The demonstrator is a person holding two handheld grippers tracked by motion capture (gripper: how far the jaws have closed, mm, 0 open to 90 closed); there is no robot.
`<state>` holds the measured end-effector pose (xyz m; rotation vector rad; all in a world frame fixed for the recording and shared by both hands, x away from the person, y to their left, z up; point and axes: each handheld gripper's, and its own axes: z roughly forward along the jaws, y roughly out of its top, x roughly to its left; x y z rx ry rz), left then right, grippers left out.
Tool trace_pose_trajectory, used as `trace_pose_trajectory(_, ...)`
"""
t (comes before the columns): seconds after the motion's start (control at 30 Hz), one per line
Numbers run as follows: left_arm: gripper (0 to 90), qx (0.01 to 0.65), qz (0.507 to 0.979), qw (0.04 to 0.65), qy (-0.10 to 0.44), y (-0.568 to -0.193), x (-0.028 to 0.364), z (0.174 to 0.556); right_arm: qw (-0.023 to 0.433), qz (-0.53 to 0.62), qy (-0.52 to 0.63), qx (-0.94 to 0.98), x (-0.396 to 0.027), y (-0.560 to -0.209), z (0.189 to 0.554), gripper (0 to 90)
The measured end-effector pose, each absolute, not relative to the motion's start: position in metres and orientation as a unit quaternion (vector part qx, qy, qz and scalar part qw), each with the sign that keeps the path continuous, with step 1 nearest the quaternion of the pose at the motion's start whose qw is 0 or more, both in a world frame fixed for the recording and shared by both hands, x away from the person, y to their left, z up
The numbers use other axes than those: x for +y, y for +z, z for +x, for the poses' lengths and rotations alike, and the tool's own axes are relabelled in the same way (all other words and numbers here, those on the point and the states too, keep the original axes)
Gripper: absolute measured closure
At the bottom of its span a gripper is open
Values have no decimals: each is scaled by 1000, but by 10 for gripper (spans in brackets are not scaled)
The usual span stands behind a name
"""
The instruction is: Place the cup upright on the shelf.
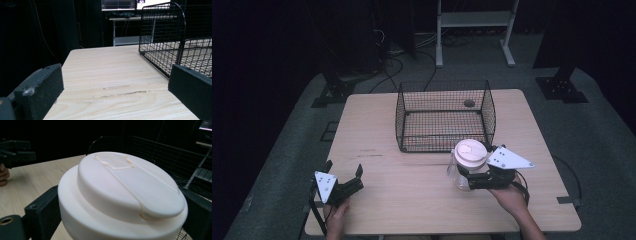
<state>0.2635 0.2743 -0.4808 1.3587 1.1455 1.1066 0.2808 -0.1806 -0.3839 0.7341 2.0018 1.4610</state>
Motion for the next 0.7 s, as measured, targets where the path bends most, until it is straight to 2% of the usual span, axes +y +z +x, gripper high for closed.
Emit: trace_pose_trajectory(0.7, 0, 474, 562, 501, 456, -481, 275, 263, 286, 264, 553, 736, -166, -335, 306, 43)
